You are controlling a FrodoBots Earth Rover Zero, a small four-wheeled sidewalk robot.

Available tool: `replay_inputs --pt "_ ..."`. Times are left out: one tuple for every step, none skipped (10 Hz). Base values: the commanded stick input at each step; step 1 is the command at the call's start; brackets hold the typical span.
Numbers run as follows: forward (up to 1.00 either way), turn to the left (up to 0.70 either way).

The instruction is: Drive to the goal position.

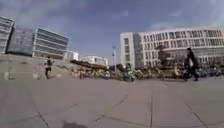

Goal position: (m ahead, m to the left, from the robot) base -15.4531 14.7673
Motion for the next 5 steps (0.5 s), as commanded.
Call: replay_inputs --pt "0.70 0.00" --pt "0.70 0.00" --pt "0.70 0.00" --pt "0.70 0.00" --pt "0.70 0.00"
